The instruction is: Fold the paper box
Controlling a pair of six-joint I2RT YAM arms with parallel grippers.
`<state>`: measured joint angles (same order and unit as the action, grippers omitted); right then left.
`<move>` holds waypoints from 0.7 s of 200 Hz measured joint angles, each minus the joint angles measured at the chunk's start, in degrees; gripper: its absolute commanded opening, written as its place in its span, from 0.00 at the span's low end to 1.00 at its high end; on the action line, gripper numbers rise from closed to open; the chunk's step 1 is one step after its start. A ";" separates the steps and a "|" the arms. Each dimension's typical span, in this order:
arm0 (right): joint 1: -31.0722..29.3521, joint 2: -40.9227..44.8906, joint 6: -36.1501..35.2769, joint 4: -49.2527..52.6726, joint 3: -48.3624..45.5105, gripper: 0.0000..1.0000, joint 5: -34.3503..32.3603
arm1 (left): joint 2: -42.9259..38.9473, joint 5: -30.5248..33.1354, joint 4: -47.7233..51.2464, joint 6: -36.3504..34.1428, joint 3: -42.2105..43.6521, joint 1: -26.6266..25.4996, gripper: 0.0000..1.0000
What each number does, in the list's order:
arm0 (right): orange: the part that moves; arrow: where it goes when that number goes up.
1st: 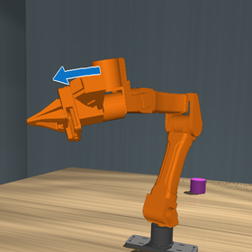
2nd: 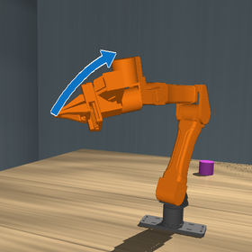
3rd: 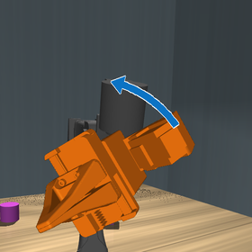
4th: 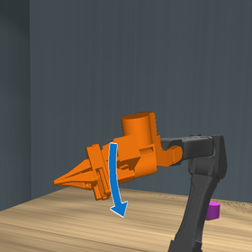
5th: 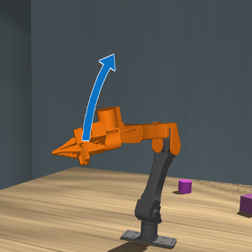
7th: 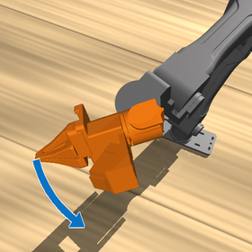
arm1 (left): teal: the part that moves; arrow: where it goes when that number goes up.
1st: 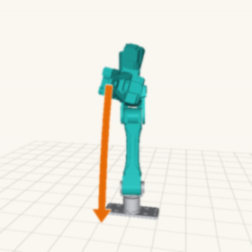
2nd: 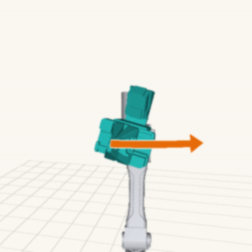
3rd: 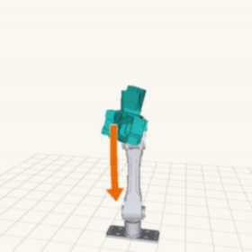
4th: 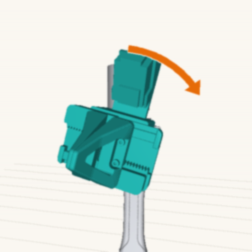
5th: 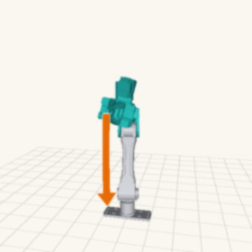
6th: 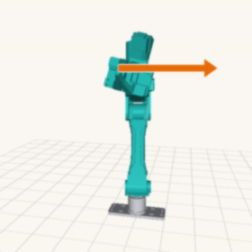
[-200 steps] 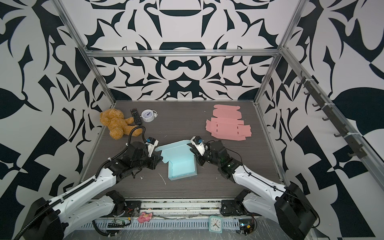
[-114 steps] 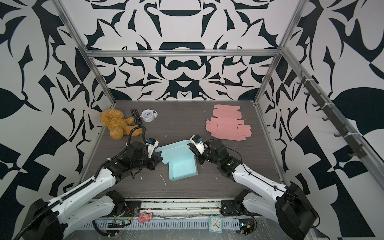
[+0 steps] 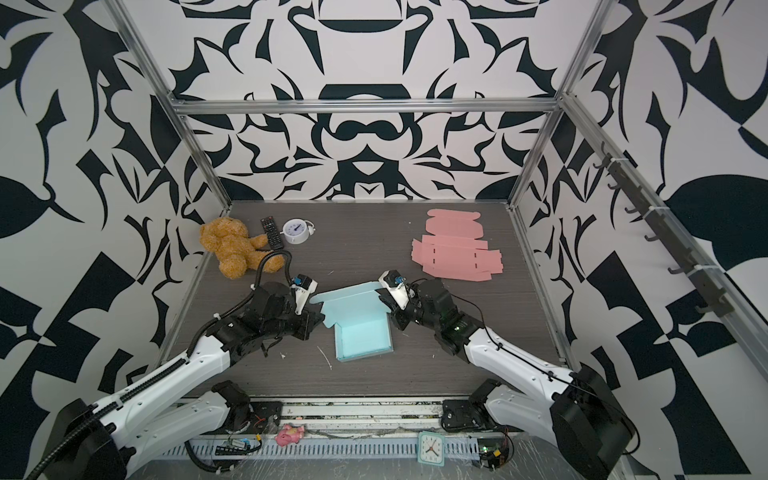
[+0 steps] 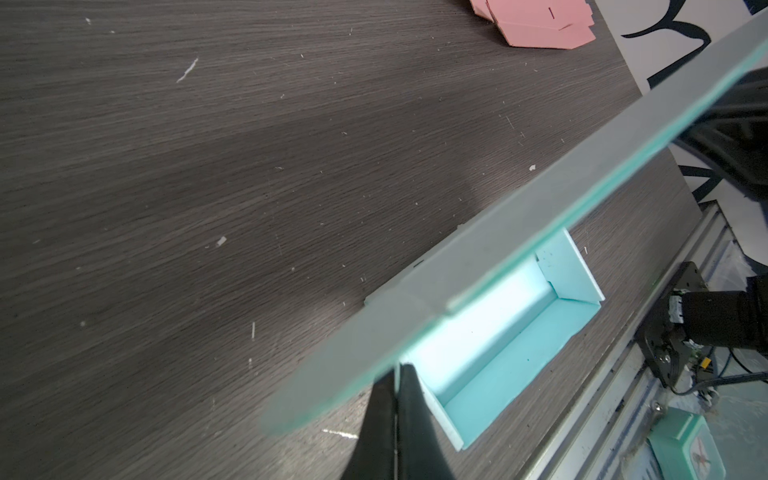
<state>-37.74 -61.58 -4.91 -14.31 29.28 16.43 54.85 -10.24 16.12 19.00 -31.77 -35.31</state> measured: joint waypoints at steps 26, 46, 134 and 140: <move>-0.26 -0.02 0.04 0.00 0.00 0.03 -0.20 | 0.00 0.55 0.17 0.00 -0.17 0.00 0.04; -0.76 -0.52 0.50 -0.48 0.00 0.03 -0.44 | 0.02 1.51 0.24 -0.02 -0.26 0.00 0.04; -7.15 -4.59 3.45 -2.38 2.12 0.08 -12.07 | 4.11 5.88 0.26 0.02 -3.98 0.17 0.04; -7.48 -4.87 3.63 -2.19 2.51 0.08 -13.00 | 4.24 6.14 -0.11 0.02 -4.02 0.17 0.04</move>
<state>-45.21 -66.46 -1.28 -16.49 31.79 3.42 59.09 -4.10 16.01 19.03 -35.79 -35.14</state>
